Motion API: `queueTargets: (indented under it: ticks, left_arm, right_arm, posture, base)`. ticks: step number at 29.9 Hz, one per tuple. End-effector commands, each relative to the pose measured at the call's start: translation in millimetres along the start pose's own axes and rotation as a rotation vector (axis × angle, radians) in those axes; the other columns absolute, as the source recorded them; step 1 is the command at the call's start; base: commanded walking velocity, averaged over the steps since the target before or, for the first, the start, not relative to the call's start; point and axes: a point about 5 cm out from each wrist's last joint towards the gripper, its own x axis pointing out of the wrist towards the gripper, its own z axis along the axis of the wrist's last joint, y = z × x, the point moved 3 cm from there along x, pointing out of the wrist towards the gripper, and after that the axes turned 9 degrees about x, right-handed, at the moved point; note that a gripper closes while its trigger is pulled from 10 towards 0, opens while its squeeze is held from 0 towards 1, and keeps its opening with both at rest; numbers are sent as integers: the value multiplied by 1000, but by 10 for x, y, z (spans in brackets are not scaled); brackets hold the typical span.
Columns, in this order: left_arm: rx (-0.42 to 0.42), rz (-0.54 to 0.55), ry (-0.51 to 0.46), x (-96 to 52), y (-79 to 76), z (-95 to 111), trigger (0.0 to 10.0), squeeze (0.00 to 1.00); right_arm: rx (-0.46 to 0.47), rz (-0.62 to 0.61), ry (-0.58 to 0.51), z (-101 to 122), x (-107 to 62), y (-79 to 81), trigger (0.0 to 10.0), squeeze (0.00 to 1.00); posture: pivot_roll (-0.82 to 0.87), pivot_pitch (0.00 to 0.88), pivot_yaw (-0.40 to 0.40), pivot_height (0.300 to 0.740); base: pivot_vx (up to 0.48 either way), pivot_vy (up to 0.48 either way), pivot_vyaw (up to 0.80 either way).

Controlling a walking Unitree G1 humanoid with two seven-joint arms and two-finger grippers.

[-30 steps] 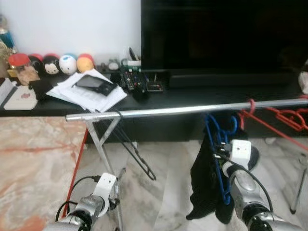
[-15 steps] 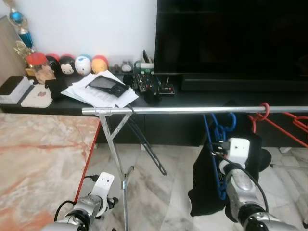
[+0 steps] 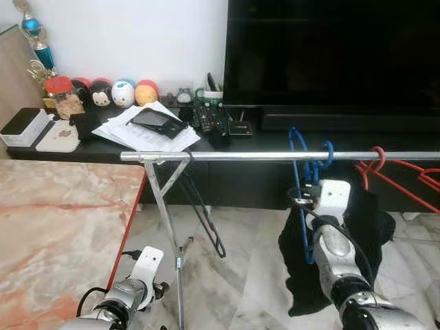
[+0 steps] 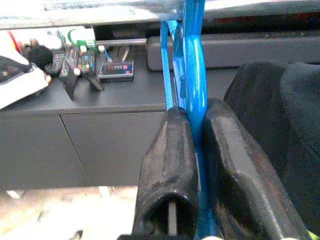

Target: Hang hanger

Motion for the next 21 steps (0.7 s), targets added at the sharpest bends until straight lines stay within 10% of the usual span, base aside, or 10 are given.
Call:
queueTargets:
  ticks: [1,21]
  left_arm:
    - [14,4,11,-4,21,-29,10000,0]
    - [10,1,11,-4,13,-31,10000,0]
  right_arm:
    - [-16,9,-44,213,110,67,10000,0]
    - [-66,-18,202,13,177,111,10000,0]
  posture:
    - [-67,0,-9,740]
    - [-56,0,-15,740]
  base:
    - [0,0,0]
    - [0,0,0]
